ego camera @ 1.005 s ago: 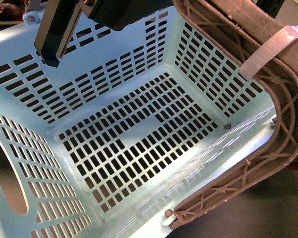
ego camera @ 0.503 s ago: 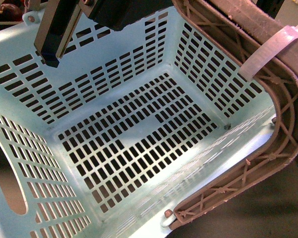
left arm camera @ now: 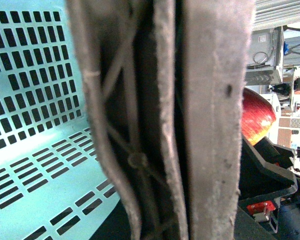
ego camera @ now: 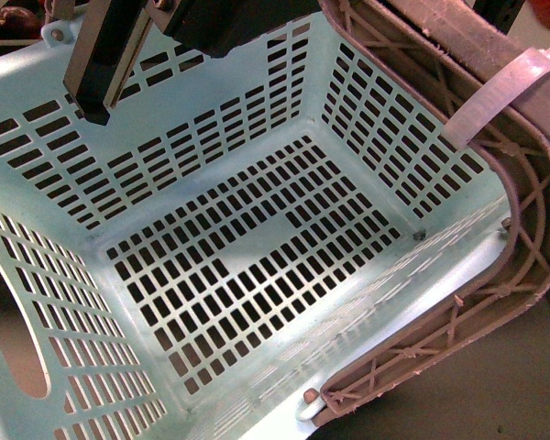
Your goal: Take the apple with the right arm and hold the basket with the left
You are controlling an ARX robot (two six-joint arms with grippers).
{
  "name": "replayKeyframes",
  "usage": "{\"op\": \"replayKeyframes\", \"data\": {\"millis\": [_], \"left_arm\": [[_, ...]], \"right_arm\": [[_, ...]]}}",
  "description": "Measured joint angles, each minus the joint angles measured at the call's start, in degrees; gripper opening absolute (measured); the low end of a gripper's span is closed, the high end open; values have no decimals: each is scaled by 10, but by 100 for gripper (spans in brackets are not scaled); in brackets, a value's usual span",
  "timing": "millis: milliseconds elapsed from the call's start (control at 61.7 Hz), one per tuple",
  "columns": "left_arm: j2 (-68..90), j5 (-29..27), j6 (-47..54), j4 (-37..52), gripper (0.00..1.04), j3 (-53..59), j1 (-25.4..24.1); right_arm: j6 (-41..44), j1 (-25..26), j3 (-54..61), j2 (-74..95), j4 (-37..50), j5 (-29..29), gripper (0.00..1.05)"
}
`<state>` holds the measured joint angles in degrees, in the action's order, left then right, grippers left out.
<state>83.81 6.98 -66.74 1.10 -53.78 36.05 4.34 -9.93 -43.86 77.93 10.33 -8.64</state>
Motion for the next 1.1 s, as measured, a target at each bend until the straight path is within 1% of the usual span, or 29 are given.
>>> {"op": "replayKeyframes", "data": {"millis": [81, 227, 438, 600, 730, 827, 892, 1102], "left_arm": [[0, 0, 0, 0, 17, 0, 0], [0, 0, 0, 0, 17, 0, 0], [0, -1, 0, 0, 17, 0, 0], [0, 0, 0, 0, 17, 0, 0], [0, 0, 0, 0, 17, 0, 0], [0, 0, 0, 0, 17, 0, 0], [0, -1, 0, 0, 17, 0, 0], [4, -5, 2, -1, 17, 0, 0]], "right_arm": [[-13, -39, -5, 20, 11, 10, 80], [-24, -88, -13, 62, 27, 23, 80], [-38, -115, -13, 108, 37, 33, 80], [-48, -118, -13, 120, 41, 33, 81], [-53, -118, -13, 120, 40, 33, 97], [-59, -117, -15, 117, 38, 32, 95], [-65, -110, -15, 108, 33, 31, 96], [-83, -51, -5, 26, 8, 29, 96]]}}
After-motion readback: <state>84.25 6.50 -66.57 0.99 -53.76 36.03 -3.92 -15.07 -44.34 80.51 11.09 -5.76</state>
